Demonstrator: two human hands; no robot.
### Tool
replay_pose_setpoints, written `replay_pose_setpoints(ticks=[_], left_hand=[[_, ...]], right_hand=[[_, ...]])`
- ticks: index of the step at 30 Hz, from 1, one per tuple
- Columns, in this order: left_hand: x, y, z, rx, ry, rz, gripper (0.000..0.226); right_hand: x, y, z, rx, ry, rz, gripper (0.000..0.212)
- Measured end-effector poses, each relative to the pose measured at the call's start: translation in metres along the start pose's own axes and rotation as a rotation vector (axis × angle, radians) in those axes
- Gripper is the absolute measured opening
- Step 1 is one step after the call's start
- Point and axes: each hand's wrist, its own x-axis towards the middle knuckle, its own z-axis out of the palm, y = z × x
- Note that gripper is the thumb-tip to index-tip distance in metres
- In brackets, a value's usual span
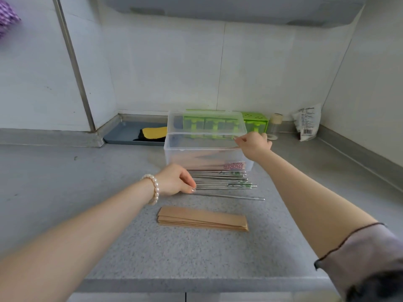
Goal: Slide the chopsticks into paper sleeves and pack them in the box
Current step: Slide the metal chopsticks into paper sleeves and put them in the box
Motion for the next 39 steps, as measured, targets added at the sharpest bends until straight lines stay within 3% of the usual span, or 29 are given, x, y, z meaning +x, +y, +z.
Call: replay_pose_setpoints(ticks=[3,5,9,12,21,29,36,39], left_hand=[[-0.002,0.002,0.002,0.006,-0.007,0.012,0.014],[-0.004,0.003,0.004,0.014,-0.022,0.019,0.013],[-0.011,0.009,0.009,0.047,-0.056,0.046,0.014],[-0.018,0.015,0.017,0.067,-0.087,0.068,0.022],[-0.033,0.027,0.036,0.160,-0.113,0.090,0.051],[-0.039,0.030,0.042,0.195,-0.061,0.078,0.036],[-0.043,0.029,0.037,0.187,0.077,0.106,0.021],[-0.043,0.026,0.035,0.166,0.096,0.112,0.019]], right_hand=[[-0.016,0.001,-0.008,0.224,0.112,-0.207,0.022],[-0.030,0.006,-0.015,0.331,-0.046,-0.276,0.014],[-0.054,0.021,-0.022,0.128,-0.491,-0.282,0.009],[-0.068,0.035,-0.020,0.049,-0.569,-0.268,0.011],[-0.093,0.052,0.002,0.078,-0.462,-0.257,0.014],[-0.104,0.050,0.001,0.029,-0.344,-0.283,0.008],[-0.117,0.052,-0.026,0.525,-0.241,-0.165,0.010],[-0.123,0.050,-0.029,0.598,-0.236,-0.120,0.011]])
